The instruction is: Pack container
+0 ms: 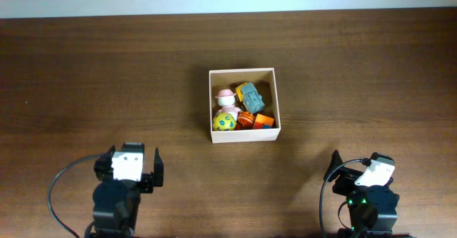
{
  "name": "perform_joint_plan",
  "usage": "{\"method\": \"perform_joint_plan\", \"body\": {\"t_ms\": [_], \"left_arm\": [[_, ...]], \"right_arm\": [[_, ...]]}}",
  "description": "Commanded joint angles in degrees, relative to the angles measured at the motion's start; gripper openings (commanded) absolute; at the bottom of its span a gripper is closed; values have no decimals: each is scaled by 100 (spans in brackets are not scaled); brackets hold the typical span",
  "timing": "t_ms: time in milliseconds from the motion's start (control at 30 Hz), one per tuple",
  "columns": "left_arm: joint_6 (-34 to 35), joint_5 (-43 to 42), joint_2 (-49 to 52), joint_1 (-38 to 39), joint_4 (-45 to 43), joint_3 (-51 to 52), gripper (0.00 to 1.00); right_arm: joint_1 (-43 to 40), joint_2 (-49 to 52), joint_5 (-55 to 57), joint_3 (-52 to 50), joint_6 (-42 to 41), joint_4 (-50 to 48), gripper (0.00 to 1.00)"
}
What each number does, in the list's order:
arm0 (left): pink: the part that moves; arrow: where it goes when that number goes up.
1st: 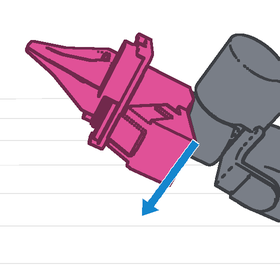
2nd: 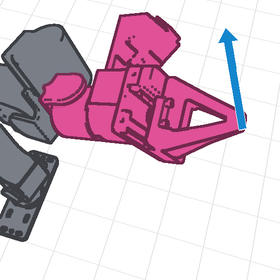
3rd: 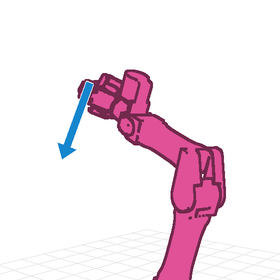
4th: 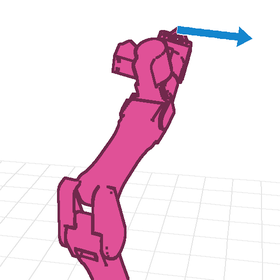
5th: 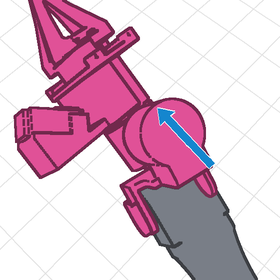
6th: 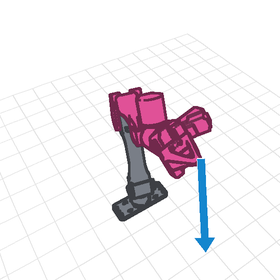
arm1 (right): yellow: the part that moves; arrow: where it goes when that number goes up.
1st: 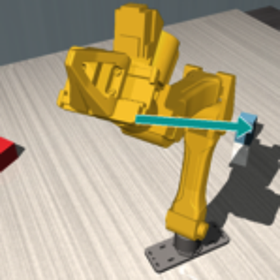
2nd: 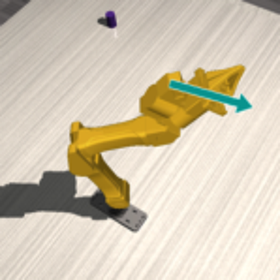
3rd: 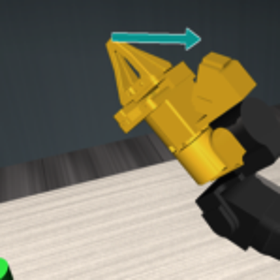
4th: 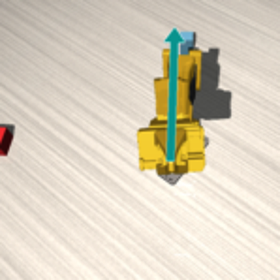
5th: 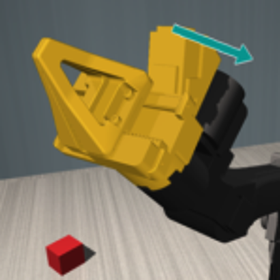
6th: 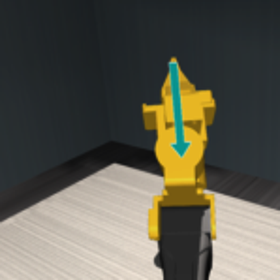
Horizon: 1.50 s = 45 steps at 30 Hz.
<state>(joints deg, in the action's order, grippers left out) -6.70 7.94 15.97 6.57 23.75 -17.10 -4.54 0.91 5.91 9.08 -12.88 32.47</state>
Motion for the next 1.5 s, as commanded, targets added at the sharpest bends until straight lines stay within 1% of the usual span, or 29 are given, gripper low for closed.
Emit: {"method": "perform_joint_plan", "body": {"t_ms": [0,367,533,1467], "left_arm": [[-90,-68,-389,-26,-81,295,99],[-90,-68,-1215,-79,-146,968,99],[-92,-63,-1427,-223,-208,1043,99],[-92,-66,-1471,-297,-205,1049,99]], "right_arm": [[-37,-59,-35,-50,46,-17,99],[-37,-59,-35,-52,44,-17,99],[-37,-59,-35,-50,46,-17,99],[-37,-59,-35,-50,44,-17,99]]}}
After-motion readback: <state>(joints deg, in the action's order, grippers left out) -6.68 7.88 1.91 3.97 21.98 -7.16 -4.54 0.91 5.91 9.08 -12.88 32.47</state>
